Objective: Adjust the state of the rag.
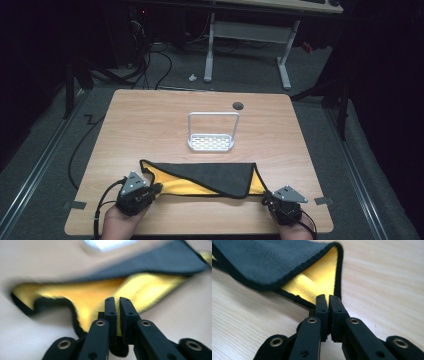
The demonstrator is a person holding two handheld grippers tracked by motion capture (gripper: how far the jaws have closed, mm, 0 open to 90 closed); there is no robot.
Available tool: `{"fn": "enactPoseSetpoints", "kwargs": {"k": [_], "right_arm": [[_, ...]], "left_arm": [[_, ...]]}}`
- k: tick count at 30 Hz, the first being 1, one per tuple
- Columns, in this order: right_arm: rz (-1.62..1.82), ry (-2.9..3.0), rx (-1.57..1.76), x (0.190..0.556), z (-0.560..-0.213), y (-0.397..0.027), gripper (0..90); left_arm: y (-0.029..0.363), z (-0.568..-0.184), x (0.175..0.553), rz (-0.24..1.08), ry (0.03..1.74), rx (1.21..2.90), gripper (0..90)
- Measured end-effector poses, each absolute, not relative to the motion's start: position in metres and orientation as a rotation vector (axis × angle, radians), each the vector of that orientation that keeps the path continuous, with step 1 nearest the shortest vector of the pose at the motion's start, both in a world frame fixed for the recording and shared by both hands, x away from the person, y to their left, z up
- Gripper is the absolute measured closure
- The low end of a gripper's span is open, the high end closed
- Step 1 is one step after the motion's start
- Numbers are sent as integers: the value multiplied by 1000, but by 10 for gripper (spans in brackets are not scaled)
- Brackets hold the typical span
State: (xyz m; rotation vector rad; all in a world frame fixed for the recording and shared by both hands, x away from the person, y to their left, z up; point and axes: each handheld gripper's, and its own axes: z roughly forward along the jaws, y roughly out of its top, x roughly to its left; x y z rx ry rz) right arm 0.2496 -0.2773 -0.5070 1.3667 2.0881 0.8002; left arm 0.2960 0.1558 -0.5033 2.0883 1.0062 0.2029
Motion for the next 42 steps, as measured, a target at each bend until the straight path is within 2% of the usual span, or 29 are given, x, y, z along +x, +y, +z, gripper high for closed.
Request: {"fn": "enactPoseSetpoints", "kwargs": {"k": [2,3,4,7,11,14,16,20,24,26,27,29,31,32,33,34,35,38,42], "right_arm": [[820,2106,1371,248,-510,-279,821],[866,2107,1379,244,-510,-279,715],[899,2101,1370,244,-508,-279,682],[956,2083,1344,251,-501,-269,675],[936,2112,1335,271,-507,-255,687],[872,2163,1338,281,-517,-248,707],[828,2191,1337,278,-522,-247,712],[821,2199,1352,251,-520,-257,712],[851,2175,1347,233,-516,-262,637],[987,2164,1300,230,-507,-251,548],[987,2164,1300,230,-507,-251,548],[1069,2209,1237,236,-506,-229,493],[1008,2246,1190,241,-513,-217,500],[958,2276,1178,244,-518,-213,544],[931,2299,1178,246,-523,-212,616],[936,2298,1175,246,-524,-212,728],[941,2287,1169,245,-522,-214,789],[996,2235,1161,242,-511,-219,819],[1072,2171,1208,254,-496,-230,813]], "left_arm": [[156,-507,292,196,1002,2113,814],[158,-511,285,185,1012,2143,792],[162,-512,282,194,1024,2140,779],[172,-513,278,271,1054,2141,772],[182,-509,282,292,1096,2054,637],[174,-511,288,277,1060,2048,589],[169,-516,290,262,1080,2067,592],[163,-519,283,228,1045,2109,585],[160,-519,278,245,1023,2119,583],[161,-519,281,245,1042,2108,575],[161,-519,281,245,1042,2108,573],[162,-522,283,239,1058,2100,571],[162,-524,285,235,1060,2102,567],[163,-525,286,227,1064,2091,569],[163,-525,286,227,1064,2091,571],[164,-525,287,223,1064,2088,573],[164,-525,287,224,1063,2087,574],[164,-525,287,228,1061,2088,574],[163,-526,287,231,1051,2091,572]]}}
